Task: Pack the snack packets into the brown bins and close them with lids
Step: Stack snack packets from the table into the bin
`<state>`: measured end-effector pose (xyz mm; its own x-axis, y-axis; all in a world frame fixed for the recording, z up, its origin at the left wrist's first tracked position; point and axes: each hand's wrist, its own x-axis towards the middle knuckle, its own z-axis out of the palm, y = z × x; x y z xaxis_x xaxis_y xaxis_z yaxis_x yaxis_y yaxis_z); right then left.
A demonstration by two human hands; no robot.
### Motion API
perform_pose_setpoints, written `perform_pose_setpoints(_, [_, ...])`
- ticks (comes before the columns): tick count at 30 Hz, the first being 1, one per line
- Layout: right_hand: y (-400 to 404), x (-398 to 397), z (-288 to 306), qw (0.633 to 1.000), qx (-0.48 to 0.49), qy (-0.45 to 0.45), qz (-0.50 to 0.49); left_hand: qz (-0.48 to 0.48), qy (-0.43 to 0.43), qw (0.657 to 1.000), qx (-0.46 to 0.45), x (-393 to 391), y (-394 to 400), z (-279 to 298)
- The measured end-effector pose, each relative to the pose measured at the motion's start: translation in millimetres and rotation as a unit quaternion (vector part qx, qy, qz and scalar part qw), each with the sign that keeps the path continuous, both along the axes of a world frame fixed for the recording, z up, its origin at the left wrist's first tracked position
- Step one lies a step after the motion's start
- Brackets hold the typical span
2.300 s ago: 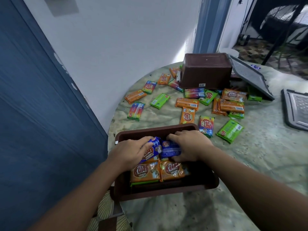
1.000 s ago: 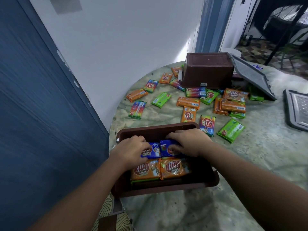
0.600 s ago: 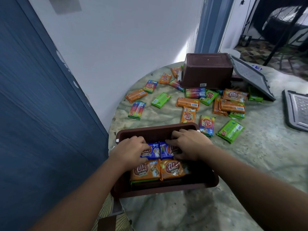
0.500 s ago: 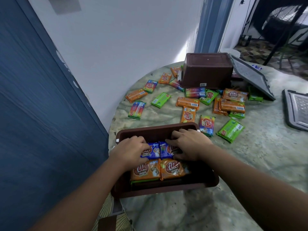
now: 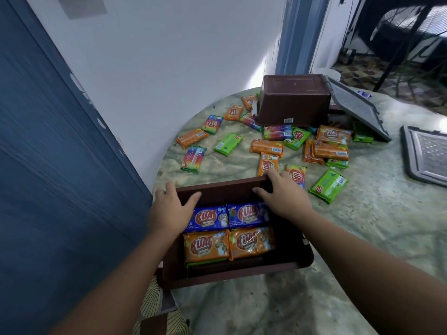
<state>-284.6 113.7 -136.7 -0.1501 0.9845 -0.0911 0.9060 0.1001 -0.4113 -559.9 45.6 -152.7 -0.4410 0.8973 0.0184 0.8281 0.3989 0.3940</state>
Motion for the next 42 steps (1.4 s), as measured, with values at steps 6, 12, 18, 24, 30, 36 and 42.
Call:
perform_pose_setpoints(6, [-3, 6, -2, 0.999, -0.016, 0.038, -0.022, -0.052, 0.007, 0.998, -0.020, -7, 12, -5])
perform_pose_setpoints(12, [-15, 39, -4, 0.996, 0.001, 0.042, -0.074, -0.131, 0.012, 0.991, -0.008, 20, 38, 1])
perform_pose_setpoints(18, [-33, 90, -7, 0.985, -0.004, 0.052, -0.162, -0.206, 0.023, 0.978, -0.011, 77, 68, 6])
perform_pose_setpoints(24, [-57, 134, -6, 0.973, 0.004, 0.044, -0.225, -0.266, 0.040, 0.963, -0.020, 130, 80, 8])
perform_pose_setpoints(30, [-68, 141, -4, 0.968, 0.012, 0.040, -0.248, -0.280, 0.046, 0.959, -0.016, 143, 79, 10])
perform_pose_setpoints(36, [-67, 138, 7, 0.973, -0.014, -0.041, -0.228, -0.278, 0.108, 0.953, 0.048, 150, 73, 18])
perform_pose_setpoints(42, [-30, 136, 28, 0.973, -0.036, 0.057, -0.223, -0.388, 0.016, 0.919, 0.070, 190, 106, 51])
